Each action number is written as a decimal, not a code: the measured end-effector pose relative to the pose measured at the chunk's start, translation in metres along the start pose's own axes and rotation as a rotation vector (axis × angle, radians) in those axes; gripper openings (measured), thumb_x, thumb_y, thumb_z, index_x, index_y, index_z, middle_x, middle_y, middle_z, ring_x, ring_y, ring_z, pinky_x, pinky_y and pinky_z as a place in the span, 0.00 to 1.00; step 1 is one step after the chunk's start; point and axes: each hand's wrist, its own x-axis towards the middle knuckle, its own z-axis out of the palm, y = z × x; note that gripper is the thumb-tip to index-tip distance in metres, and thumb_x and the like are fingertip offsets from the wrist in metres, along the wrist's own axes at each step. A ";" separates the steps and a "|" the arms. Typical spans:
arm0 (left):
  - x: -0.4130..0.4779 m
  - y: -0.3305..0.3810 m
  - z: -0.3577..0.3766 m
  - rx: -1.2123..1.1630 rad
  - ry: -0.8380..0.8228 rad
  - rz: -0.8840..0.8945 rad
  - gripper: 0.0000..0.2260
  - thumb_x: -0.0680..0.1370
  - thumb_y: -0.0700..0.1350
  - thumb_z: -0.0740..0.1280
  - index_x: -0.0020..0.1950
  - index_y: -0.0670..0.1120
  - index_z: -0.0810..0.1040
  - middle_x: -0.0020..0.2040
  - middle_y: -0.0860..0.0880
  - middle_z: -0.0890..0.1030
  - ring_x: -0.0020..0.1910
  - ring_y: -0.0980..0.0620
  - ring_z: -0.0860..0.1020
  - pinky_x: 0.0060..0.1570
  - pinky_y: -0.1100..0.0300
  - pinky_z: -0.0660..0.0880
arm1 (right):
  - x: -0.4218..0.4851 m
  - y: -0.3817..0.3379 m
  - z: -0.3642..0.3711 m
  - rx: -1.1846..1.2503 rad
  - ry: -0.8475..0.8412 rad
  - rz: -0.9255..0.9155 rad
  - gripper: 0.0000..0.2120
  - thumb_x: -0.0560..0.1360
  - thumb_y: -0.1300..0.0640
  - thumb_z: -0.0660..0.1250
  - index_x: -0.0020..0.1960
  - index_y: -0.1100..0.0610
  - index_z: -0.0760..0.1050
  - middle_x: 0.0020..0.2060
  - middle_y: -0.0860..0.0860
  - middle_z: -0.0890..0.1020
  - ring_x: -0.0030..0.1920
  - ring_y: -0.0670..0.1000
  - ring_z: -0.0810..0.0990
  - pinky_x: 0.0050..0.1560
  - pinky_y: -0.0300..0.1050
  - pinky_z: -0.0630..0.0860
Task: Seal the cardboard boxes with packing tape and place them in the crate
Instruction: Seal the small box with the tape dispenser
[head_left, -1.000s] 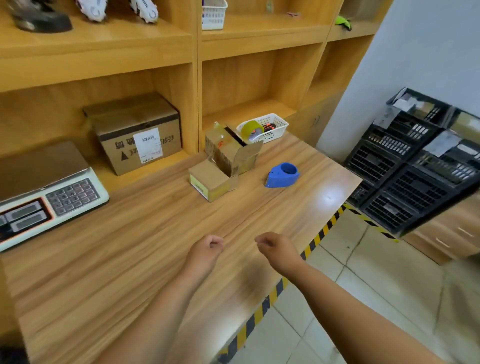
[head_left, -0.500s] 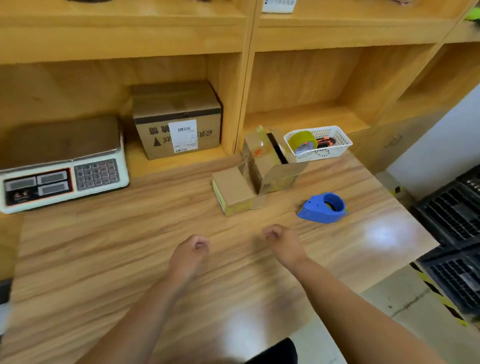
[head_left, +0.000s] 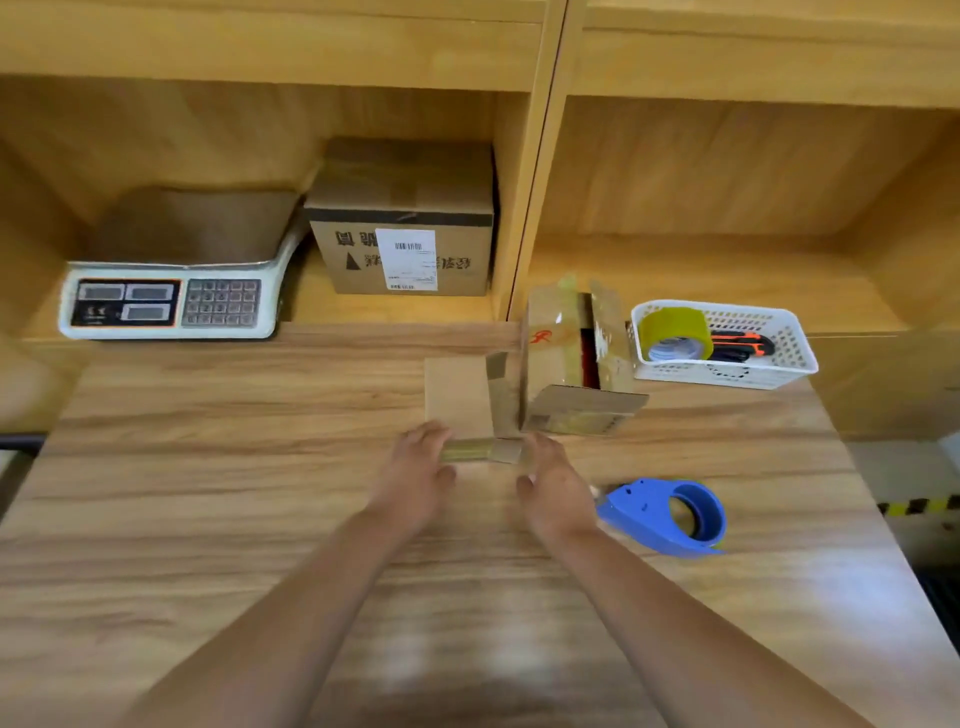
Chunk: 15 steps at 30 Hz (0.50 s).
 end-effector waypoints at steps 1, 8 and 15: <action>0.004 0.003 0.002 0.059 -0.016 0.011 0.25 0.78 0.44 0.61 0.75 0.48 0.61 0.76 0.50 0.59 0.74 0.52 0.55 0.70 0.61 0.53 | 0.005 0.001 0.001 -0.063 0.001 -0.016 0.26 0.78 0.60 0.59 0.75 0.52 0.57 0.74 0.48 0.62 0.59 0.52 0.77 0.55 0.43 0.72; 0.002 0.002 0.020 0.219 0.014 0.011 0.30 0.77 0.43 0.60 0.78 0.49 0.53 0.78 0.52 0.51 0.76 0.54 0.48 0.72 0.59 0.50 | 0.020 0.007 0.008 -0.062 0.037 -0.027 0.21 0.79 0.58 0.58 0.72 0.50 0.63 0.63 0.48 0.76 0.36 0.39 0.73 0.27 0.26 0.58; -0.025 -0.005 0.032 0.227 0.068 0.047 0.32 0.75 0.44 0.61 0.77 0.48 0.54 0.78 0.51 0.52 0.76 0.54 0.48 0.74 0.60 0.51 | 0.022 0.010 0.012 0.008 0.075 -0.062 0.11 0.78 0.56 0.60 0.59 0.50 0.74 0.56 0.48 0.80 0.49 0.48 0.78 0.43 0.38 0.68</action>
